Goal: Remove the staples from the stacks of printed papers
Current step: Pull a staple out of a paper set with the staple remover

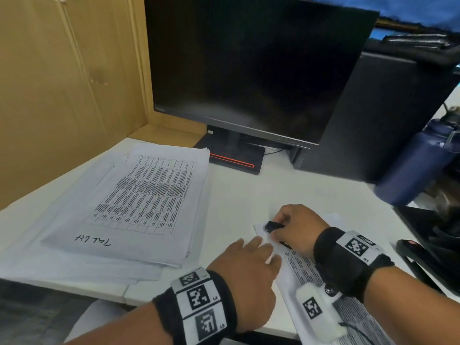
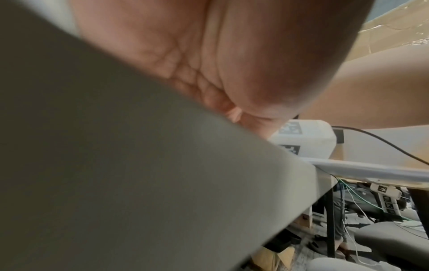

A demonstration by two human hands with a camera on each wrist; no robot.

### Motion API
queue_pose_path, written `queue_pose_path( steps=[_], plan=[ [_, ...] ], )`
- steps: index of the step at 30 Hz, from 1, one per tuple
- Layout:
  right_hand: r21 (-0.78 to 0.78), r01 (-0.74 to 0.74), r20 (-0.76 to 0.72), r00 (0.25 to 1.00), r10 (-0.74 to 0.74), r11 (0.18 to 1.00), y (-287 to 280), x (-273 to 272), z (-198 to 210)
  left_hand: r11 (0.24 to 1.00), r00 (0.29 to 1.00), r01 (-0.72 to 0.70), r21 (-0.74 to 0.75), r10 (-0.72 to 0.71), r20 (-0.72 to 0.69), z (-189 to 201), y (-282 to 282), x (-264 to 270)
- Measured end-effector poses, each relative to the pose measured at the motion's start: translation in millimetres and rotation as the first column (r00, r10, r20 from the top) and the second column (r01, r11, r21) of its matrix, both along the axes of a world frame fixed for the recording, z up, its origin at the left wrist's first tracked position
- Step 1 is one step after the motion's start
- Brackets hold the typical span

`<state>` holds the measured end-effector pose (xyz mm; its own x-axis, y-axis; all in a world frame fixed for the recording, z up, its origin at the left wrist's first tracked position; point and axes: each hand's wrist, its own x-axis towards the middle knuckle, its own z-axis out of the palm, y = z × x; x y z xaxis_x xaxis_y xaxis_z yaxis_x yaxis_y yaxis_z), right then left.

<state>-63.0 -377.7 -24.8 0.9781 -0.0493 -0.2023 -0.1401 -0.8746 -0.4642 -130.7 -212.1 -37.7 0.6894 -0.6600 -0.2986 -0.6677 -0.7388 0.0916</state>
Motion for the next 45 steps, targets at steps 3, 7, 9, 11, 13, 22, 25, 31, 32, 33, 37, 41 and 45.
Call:
queue_pose_path(
  steps=[3, 7, 9, 11, 13, 22, 25, 31, 32, 33, 37, 41, 45],
  plan=[
    [0.064, -0.015, -0.022, 1.000, 0.016, 0.998, -4.4, 1.7, -0.2, 0.997, 0.998, -0.019, -0.077, 0.014, -0.063, -4.4, 6.9, 4.4],
    [0.112, -0.058, -0.034, 0.997, 0.063, 0.992, -10.1, -1.0, -0.6, 0.943, 0.983, -0.155, -0.294, 0.118, -0.142, -11.7, 22.3, 13.5],
    [0.113, -0.073, -0.043, 0.996, 0.078, 0.991, -12.0, -2.1, -0.8, 0.950, 0.982, -0.176, -0.257, 0.152, -0.110, -13.1, 24.9, 13.9],
    [0.106, -0.082, -0.044, 0.995, 0.087, 0.991, -12.9, -2.0, -1.2, 0.978, 0.989, -0.147, -0.146, 0.142, -0.043, -12.7, 22.8, 10.5],
    [0.106, -0.093, -0.040, 0.994, 0.097, 0.990, -13.6, -2.6, -0.7, 0.983, 0.987, -0.159, -0.087, 0.158, -0.021, -10.4, 19.5, 8.1],
    [0.117, -0.122, -0.016, 0.992, 0.125, 0.986, -16.3, -9.6, -0.4, 0.983, 0.984, -0.180, -0.035, 0.180, 0.001, -4.0, 18.5, 10.0],
    [0.117, -0.124, -0.011, 0.992, 0.126, 0.985, -15.6, -10.2, 0.3, 0.984, 0.984, -0.177, -0.028, 0.176, -0.036, -1.0, 18.9, 12.4],
    [0.094, -0.095, 0.003, 0.996, 0.095, 0.991, -8.7, -9.5, -1.1, 0.988, 0.982, -0.156, 0.013, 0.156, -0.108, 5.7, 19.4, 15.2],
    [0.098, -0.086, 0.008, 0.996, 0.086, 0.991, -8.2, -9.9, -2.2, 0.988, 0.980, -0.157, 0.018, 0.158, -0.122, 8.1, 19.1, 15.5],
    [0.107, -0.078, 0.014, 0.997, 0.077, 0.991, -7.9, -10.3, -3.6, 0.987, 0.978, -0.157, 0.022, 0.158, -0.134, 10.2, 18.6, 15.5],
    [0.117, -0.082, 0.015, 0.997, 0.081, 0.990, -6.6, -11.1, -6.2, 0.987, 0.977, -0.158, 0.040, 0.162, -0.139, 12.0, 16.7, 13.6],
    [0.097, -0.124, -0.034, 0.991, 0.128, 0.988, -10.0, -10.3, -4.2, 0.982, 0.975, -0.185, 0.038, 0.188, -0.120, 12.3, 15.4, 10.0],
    [0.127, -0.148, -0.063, 0.986, 0.157, 0.981, -16.7, -13.4, -2.0, 0.971, 0.968, -0.237, 0.036, 0.239, -0.071, 6.8, 9.8, -3.8]
  ],
)
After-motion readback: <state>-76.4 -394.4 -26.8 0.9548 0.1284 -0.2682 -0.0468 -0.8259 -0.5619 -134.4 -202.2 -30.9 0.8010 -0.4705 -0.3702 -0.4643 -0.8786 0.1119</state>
